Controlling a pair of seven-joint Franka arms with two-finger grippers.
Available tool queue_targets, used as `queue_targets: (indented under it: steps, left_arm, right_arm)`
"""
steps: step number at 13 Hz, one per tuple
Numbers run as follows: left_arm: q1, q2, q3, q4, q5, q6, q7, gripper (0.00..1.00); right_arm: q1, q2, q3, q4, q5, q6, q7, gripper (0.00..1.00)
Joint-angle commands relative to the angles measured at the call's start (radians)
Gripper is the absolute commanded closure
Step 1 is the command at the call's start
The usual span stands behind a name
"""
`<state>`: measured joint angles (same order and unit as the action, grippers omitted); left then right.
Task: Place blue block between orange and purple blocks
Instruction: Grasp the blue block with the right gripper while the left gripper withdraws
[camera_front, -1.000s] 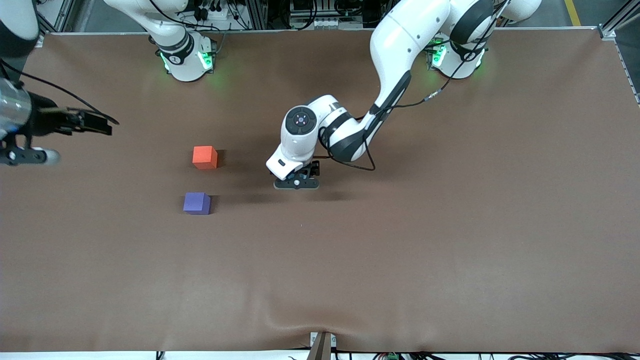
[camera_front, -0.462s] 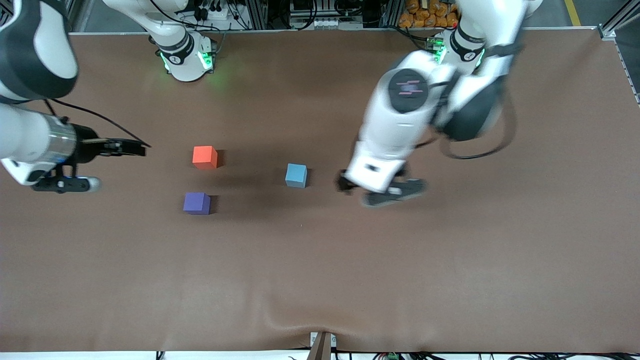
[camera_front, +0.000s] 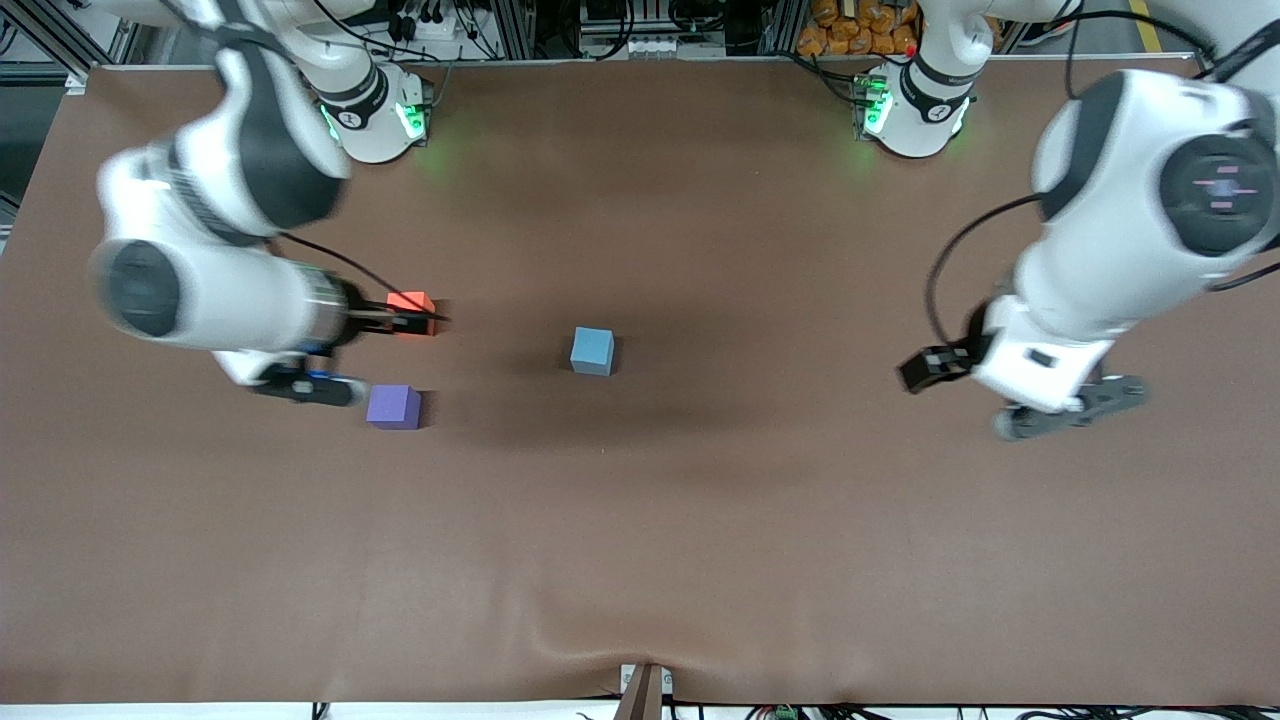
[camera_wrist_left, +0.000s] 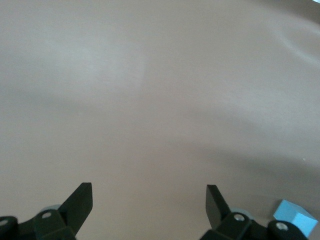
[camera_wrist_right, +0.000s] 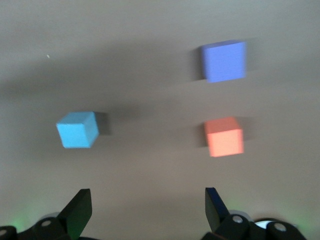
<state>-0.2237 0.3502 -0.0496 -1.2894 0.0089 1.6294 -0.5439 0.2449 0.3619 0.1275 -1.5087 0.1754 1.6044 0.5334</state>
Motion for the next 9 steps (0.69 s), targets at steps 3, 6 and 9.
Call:
queue_targets:
  steps: [3, 6, 9]
  left_arm:
    - [0.092, -0.068, -0.012, -0.091, 0.000, 0.012, 0.137, 0.00]
    - [0.113, -0.103, -0.013, -0.172, 0.000, 0.069, 0.177, 0.00]
    - [0.115, -0.181, -0.016, -0.310, 0.000, 0.145, 0.179, 0.00]
  right_arm:
    - [0.189, 0.080, -0.009, -0.139, 0.003, 0.320, 0.186, 0.00]
    - [0.260, 0.169, -0.011, -0.142, -0.004, 0.429, 0.229, 0.00]
    - [0.290, 0.225, -0.011, -0.142, -0.020, 0.527, 0.276, 0.00]
